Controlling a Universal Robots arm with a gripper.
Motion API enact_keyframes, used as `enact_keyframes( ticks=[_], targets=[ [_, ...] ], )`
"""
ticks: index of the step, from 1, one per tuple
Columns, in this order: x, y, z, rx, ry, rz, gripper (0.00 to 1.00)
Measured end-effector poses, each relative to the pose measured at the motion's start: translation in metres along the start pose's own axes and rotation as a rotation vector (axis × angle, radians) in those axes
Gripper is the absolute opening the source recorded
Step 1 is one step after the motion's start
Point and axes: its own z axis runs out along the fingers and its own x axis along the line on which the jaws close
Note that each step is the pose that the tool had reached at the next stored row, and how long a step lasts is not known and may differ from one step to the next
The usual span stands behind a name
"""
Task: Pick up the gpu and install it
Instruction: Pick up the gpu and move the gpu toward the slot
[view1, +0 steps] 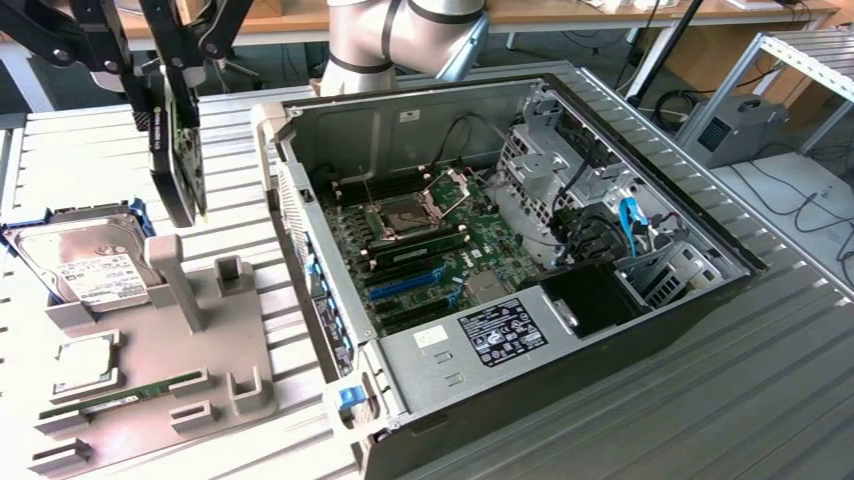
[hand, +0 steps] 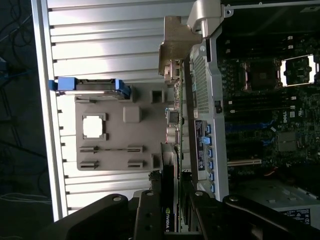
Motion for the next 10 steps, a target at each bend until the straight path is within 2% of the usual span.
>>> enact_keyframes(
  ticks=[10],
  targets=[
    [-0.0003,-0.0008,0.0053,0.0,0.0001,0.0,0.26]
  ],
)
